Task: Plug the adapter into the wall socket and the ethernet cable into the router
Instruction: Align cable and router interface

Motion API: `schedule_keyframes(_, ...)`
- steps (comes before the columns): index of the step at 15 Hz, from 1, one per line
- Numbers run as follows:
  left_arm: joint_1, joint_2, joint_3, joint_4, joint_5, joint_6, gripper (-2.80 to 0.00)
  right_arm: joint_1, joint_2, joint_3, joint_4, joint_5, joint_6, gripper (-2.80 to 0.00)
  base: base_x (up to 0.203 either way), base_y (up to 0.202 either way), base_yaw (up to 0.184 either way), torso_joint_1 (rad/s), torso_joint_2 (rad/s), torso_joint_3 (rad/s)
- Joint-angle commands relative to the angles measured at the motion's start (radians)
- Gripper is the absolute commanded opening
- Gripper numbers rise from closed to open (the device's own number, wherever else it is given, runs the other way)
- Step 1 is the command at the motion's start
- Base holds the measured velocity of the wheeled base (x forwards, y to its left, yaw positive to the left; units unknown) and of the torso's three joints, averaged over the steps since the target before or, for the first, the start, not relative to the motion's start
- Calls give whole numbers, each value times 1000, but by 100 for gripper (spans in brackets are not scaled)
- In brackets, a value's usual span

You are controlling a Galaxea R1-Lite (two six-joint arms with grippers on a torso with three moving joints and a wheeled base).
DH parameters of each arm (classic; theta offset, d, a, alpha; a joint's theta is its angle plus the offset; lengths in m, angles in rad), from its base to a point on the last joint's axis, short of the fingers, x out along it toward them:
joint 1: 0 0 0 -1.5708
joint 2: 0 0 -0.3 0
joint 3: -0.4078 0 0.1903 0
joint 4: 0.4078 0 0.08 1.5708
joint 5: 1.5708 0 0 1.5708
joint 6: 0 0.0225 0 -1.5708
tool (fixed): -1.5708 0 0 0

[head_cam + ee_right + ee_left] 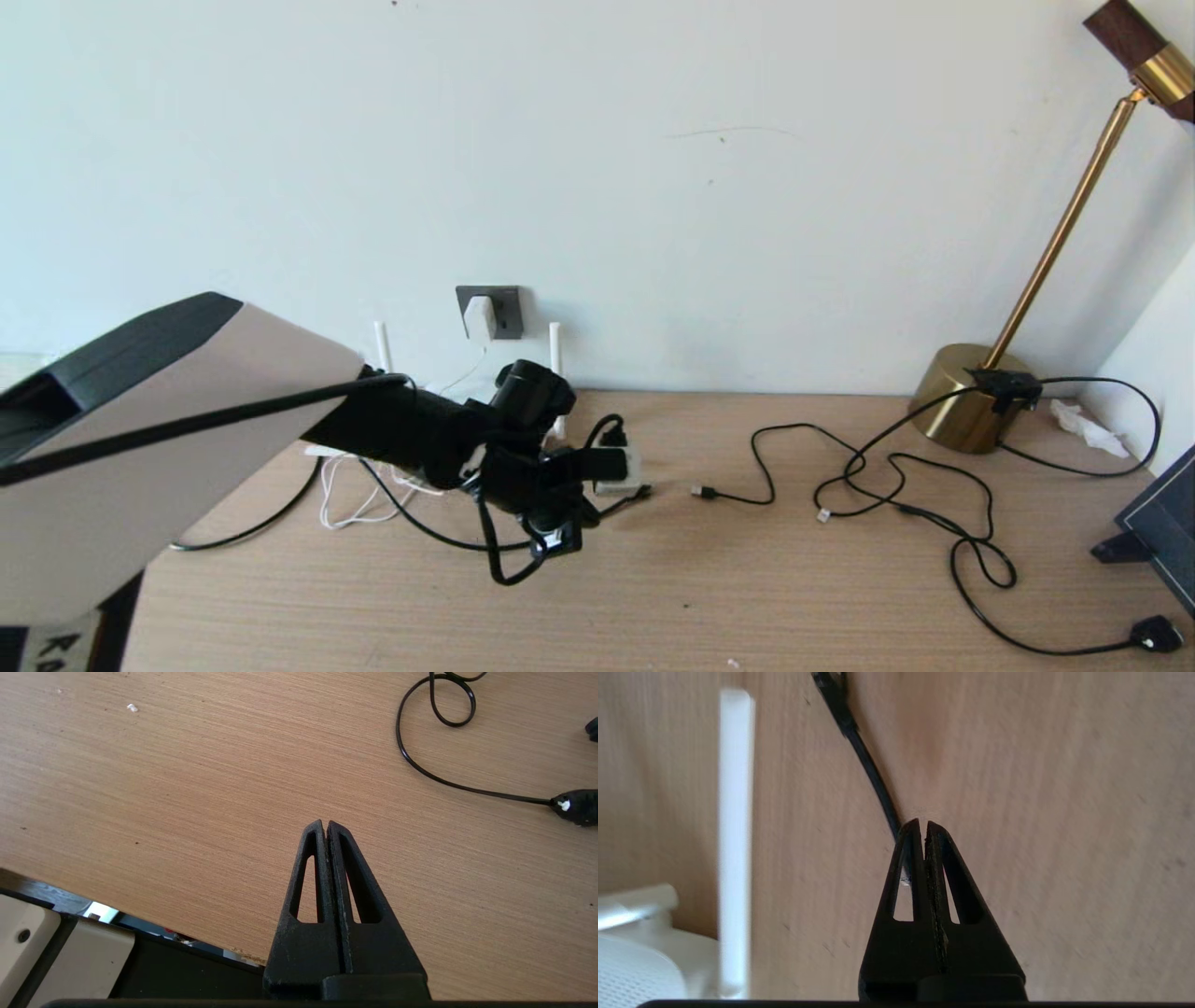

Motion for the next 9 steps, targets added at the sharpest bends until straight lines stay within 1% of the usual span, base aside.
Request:
schedule_keyframes(1,-8,25,-49,33,19,7,-280,1,3,0,2,-2,4,-280,0,0,0,0,0,0)
schedule_keyframes(3,-23,27,-111,136,36,7,-280,1,3,0,2,-5,9,-280,0,0,0,0,0,0)
schedule_keyframes(5,-42,29,-191,208,70,5,-280,1,3,0,2,-5,9,-280,0,0,0,0,0,0)
schedule_keyframes(6,-50,31,-220,233,83,3,-280,1,3,0,2,-5,9,-280,0,0,0,0,0,0)
schedule_keyframes(8,-57,43,-251,238,87,3,-280,0,3,0,2,-6,10,-280,0,0,0,0,0,0)
schedule_keyframes(9,-60,57,-268,241,87,2,0,1,3,0,2,-6,11,-280,0,0,0,0,0,0)
